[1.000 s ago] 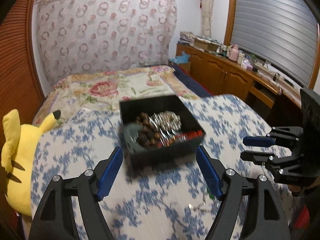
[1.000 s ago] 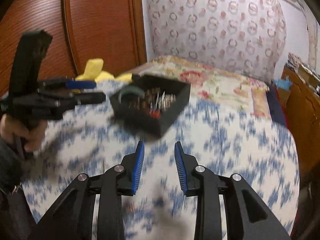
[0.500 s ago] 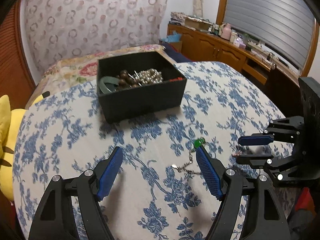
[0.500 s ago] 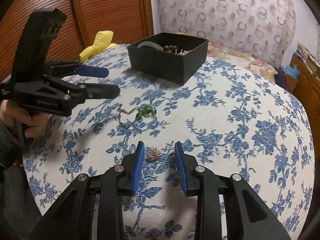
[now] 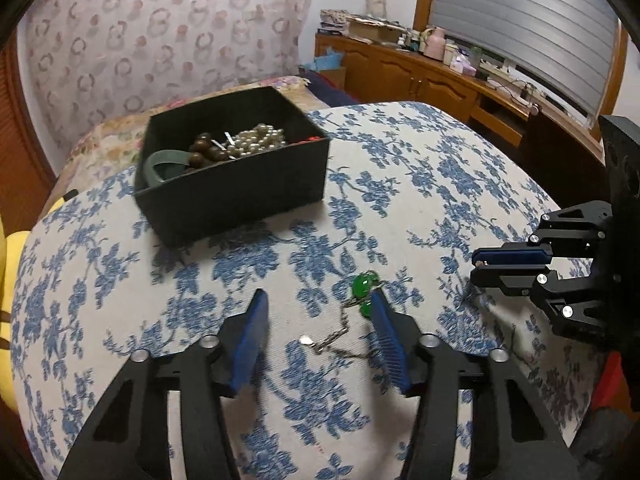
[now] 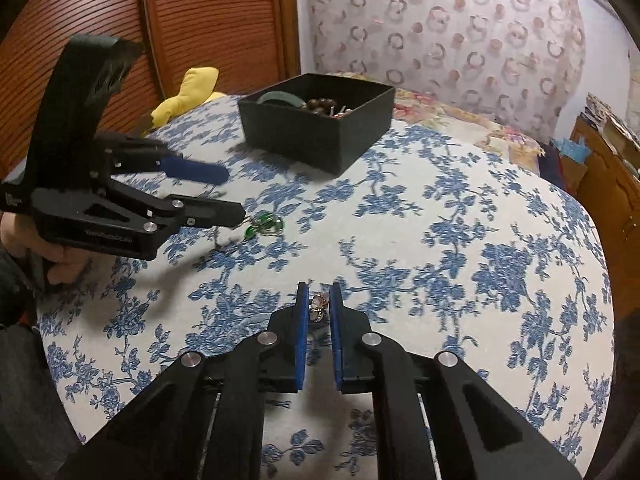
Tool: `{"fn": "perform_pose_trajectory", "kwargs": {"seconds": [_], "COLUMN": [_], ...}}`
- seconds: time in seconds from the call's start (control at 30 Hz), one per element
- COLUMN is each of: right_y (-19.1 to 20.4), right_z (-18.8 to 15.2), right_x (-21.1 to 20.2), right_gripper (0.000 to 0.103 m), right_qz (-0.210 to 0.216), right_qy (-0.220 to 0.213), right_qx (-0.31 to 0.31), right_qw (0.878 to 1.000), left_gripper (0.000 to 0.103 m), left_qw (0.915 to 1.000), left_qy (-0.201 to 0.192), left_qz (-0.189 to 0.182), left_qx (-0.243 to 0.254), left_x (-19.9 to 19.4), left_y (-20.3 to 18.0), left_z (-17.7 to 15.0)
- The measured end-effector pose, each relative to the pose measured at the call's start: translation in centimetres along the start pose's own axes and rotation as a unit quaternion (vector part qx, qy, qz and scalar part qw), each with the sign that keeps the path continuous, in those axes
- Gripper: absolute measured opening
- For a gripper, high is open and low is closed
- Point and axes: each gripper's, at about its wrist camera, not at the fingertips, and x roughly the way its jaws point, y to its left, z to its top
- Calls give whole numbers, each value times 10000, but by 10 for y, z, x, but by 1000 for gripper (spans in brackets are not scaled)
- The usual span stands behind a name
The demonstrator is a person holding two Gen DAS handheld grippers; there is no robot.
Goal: Organize jewelry
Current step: 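Grasp green jade pendant chain with left tool while right tool grasps brown charm, then drop jade pendant chain into box with left tool while right tool drops charm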
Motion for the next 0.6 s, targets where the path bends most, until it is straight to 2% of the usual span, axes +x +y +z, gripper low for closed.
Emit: {"fn": "perform_pose_trajectory", "kwargs": {"seconds": [0.07, 0.3, 0.4, 0.47, 0.6], "right_y": [-3, -8, -8, -7, -7], "right_z": [-1, -4, -3, -3, 1], "right_x": [0, 3, 1, -1, -4], "right_gripper": [12, 12, 12, 12, 12], "right_qz": [-19, 2, 19, 26, 36], "right_qy": [-19, -39, -88, -121, -172], "right_qx": [28, 115, 134, 124, 114], "right_qw": [10000, 9999, 9999, 9998, 9998], "left_gripper": [36, 33, 26, 11, 6], "left_qw": [10000, 9998, 9998, 9997, 9997], "left_qy": [15, 111, 116, 118, 84], "left_qz": [-80, -136, -69, -113, -176], "left_qx": [-9, 121, 159, 157, 178], "left_x": [2, 15, 18, 19, 15], "left_y": [-4, -18, -20, -19, -20], "left_z": [2, 6, 7, 8, 9]}}
